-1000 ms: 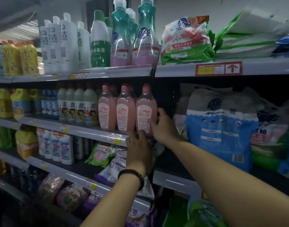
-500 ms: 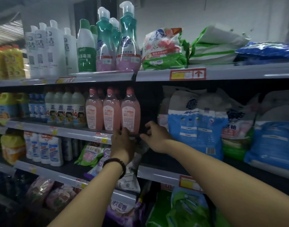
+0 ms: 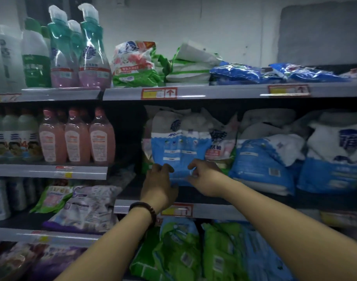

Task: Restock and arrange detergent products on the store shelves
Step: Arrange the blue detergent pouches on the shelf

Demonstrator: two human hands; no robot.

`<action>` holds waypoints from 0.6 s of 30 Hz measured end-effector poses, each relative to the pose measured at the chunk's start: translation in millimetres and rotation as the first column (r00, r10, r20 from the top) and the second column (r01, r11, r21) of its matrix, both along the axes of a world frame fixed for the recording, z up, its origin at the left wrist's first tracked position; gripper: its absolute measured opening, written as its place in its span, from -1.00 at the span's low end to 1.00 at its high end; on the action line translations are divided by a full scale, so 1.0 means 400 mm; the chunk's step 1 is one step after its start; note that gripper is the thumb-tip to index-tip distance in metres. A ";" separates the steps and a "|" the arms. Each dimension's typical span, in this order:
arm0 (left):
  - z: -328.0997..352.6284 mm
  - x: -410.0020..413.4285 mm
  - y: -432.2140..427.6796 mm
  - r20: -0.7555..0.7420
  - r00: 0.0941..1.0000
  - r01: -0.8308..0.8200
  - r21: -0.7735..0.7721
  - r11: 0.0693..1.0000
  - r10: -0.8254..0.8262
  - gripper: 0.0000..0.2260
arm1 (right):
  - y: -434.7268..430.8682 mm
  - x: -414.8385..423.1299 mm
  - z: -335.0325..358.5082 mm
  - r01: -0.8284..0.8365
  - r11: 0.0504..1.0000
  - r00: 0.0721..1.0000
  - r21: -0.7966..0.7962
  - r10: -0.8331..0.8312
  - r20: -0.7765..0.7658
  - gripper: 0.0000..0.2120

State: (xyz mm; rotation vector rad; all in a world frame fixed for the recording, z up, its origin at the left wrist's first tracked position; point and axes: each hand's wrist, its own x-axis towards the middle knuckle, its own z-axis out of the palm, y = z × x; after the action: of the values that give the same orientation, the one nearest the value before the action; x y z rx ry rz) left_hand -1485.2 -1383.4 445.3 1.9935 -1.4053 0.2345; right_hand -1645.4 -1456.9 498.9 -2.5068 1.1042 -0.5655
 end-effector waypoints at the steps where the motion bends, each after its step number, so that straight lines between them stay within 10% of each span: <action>1: -0.004 -0.023 -0.021 -0.021 0.999 0.025 0.018 1.000 -0.024 -0.56 | -0.014 -0.031 -0.011 0.035 0.999 0.999 -0.012 -0.035 0.006 -0.62; 18: -0.030 0.098 -0.220 -0.484 0.874 -0.118 -0.150 0.982 0.031 0.00 | -0.205 -0.052 -0.098 0.041 0.991 0.895 0.127 -0.093 0.437 -0.58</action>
State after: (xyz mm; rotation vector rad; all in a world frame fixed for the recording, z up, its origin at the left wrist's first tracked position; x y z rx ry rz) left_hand -1446.0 -1471.4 433.4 1.7979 -0.9549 -0.1012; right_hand -1666.4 -1538.9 459.8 -2.0972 1.0116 -1.0029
